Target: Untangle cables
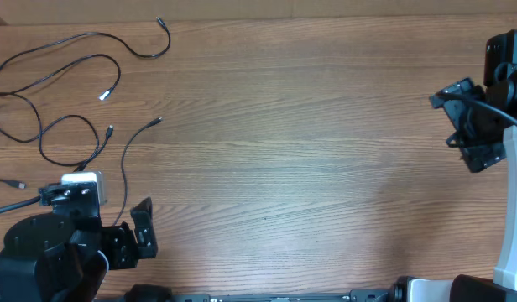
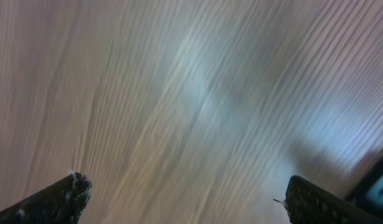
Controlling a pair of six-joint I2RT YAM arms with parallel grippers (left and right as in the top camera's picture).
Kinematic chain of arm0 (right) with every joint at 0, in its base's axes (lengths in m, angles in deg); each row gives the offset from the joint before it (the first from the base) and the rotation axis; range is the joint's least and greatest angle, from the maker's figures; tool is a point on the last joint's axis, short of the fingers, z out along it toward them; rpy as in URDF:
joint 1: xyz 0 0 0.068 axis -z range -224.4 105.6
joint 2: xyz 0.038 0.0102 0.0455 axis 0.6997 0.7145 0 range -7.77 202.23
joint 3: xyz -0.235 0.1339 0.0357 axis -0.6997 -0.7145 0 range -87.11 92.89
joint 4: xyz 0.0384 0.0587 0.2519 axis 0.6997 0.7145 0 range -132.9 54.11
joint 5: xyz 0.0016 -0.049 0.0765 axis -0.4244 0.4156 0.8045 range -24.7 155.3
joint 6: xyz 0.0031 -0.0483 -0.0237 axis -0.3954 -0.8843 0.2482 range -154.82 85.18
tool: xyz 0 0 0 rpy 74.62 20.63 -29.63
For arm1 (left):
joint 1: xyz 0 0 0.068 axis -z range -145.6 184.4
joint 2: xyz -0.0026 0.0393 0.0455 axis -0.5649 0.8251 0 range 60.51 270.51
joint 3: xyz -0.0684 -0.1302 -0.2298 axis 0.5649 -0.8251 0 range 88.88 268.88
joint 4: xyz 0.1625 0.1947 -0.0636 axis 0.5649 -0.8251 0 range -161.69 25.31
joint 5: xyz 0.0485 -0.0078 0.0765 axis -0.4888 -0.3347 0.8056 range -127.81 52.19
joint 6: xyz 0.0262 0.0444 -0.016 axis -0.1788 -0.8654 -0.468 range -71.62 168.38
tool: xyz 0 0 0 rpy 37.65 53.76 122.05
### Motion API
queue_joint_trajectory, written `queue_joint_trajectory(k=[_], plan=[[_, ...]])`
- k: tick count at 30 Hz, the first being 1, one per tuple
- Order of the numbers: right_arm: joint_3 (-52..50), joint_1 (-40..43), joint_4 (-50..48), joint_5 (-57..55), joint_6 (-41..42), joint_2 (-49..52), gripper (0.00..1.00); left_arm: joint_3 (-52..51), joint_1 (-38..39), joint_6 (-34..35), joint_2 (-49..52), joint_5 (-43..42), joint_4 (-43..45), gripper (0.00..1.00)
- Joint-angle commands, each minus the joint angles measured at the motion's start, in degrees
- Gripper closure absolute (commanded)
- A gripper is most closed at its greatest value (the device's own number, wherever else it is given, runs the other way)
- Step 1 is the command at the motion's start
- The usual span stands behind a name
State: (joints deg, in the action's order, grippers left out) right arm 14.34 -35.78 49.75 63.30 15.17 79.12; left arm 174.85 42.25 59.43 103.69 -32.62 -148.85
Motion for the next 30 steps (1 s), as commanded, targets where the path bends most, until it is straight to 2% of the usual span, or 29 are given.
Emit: queue_joint_trajectory(k=[1,4,7,10,14,18,24,30], plan=[[-0.22,0.04,-0.09,13.66,-7.58,-0.13,0.0,0.66,0.0,1.01,-0.07,0.76,-1.27,0.0],[-0.2,-0.87,3.19,12.96,-10.03,-0.59,0.0,0.63,0.0,1.01,-0.07,0.76,-1.31,0.0],[-0.24,-4.07,4.42,12.35,-16.22,-3.34,0.0,0.63,0.0,0.98,-0.07,0.98,-1.33,0.01],[-0.24,-8.94,4.42,12.35,-16.63,-8.5,0.0,0.66,0.0,0.98,-0.07,0.96,-1.36,0.0],[-0.24,-19.04,4.42,6.95,-16.59,-20.48,0.0,0.63,0.0,0.98,-0.07,0.96,-1.33,0.01],[-0.26,-24.87,4.39,1.4,-15.61,-32.46,0.0,0.66,0.0,0.98,-0.07,0.96,-1.33,0.01],[-0.26,-25.05,4.39,1.44,-15.56,-45.55,0.0,0.63,0.0,0.98,-0.07,0.96,-1.33,0.0],[-0.24,-25.07,4.39,2.47,-15.52,-47.6,0.0,0.66,0.0,0.98,-0.07,0.96,-1.36,0.01]])
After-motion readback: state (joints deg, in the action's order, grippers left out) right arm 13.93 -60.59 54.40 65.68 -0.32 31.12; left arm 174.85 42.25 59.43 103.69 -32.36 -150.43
